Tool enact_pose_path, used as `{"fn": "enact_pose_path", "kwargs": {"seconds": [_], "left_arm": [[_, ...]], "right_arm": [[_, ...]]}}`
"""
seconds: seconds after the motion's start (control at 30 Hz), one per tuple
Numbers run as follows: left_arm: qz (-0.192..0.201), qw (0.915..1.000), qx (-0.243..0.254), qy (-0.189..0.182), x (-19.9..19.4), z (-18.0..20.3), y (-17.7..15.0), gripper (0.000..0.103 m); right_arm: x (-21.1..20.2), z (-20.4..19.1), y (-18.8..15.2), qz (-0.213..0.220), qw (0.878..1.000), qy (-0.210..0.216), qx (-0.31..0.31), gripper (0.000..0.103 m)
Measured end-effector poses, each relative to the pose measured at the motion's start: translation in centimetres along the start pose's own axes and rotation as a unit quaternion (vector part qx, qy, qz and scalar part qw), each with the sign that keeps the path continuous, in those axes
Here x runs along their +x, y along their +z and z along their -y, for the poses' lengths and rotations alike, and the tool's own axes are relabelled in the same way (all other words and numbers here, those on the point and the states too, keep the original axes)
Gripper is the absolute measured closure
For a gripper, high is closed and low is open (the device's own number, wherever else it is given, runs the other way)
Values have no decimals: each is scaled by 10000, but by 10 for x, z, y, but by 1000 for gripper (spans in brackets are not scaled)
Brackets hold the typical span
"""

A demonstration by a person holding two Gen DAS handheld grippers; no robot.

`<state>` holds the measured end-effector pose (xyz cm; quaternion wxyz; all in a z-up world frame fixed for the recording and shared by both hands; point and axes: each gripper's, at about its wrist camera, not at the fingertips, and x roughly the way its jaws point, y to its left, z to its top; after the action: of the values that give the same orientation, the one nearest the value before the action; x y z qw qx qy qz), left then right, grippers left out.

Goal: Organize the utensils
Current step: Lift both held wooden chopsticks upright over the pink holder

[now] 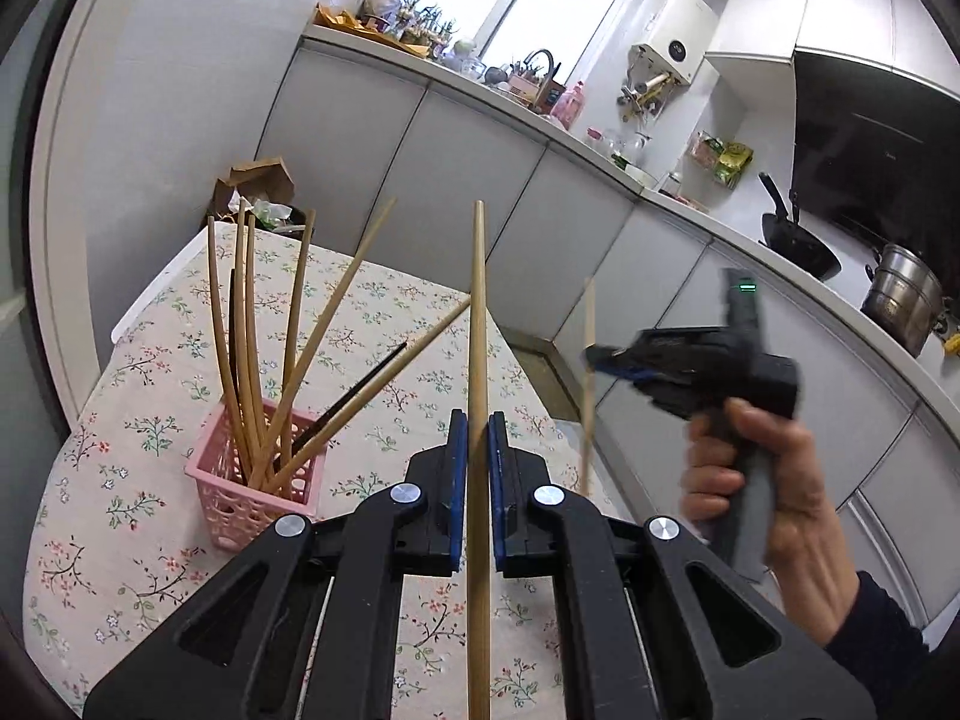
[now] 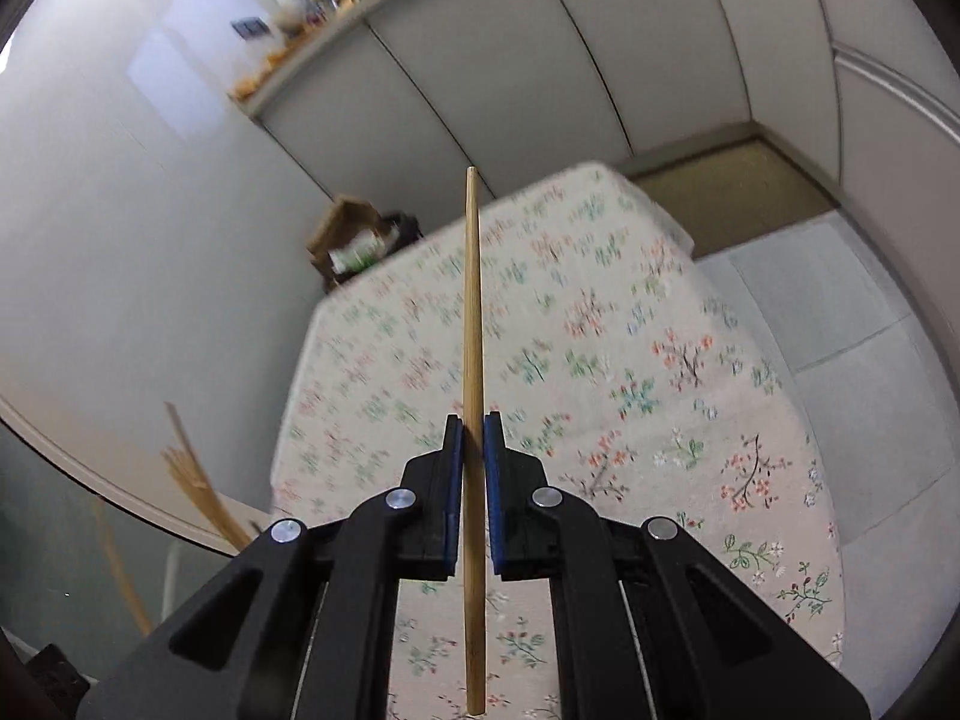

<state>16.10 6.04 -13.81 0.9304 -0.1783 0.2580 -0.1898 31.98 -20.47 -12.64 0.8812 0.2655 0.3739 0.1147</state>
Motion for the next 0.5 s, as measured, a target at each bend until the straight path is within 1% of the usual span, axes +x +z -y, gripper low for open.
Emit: {"fn": "enact_pose_path", "kwargs": {"seconds": [0.03, 0.1, 0.17, 0.23, 0.3, 0.4, 0.5], "left_arm": [[32, 10000, -2, 13, 0, 0, 3, 97], [103, 9999, 31, 69, 0, -2, 8, 97], [224, 9996, 76, 177, 0, -4, 15, 97], [400, 9989, 23, 252, -3, -11, 24, 97], [680, 9970, -113, 359, -9, -24, 37, 97], [1047, 9927, -258, 537, -12, -40, 49, 97], [1404, 9865, -191, 821, -8, -51, 54, 97]], "right_arm": [[-7, -4, 1, 73, 9999, 73, -50, 96], [-25, -20, -1, 353, 9987, 250, -266, 96], [-37, -34, -3, 559, 9967, 303, -503, 96], [-48, -48, -6, 811, 9930, 454, -724, 96], [-53, -61, -11, 1040, 9885, 565, -943, 96], [-50, -81, -23, 1277, 9814, 778, -1205, 96], [-36, -94, -35, 1345, 9783, 867, -1314, 96]]}}
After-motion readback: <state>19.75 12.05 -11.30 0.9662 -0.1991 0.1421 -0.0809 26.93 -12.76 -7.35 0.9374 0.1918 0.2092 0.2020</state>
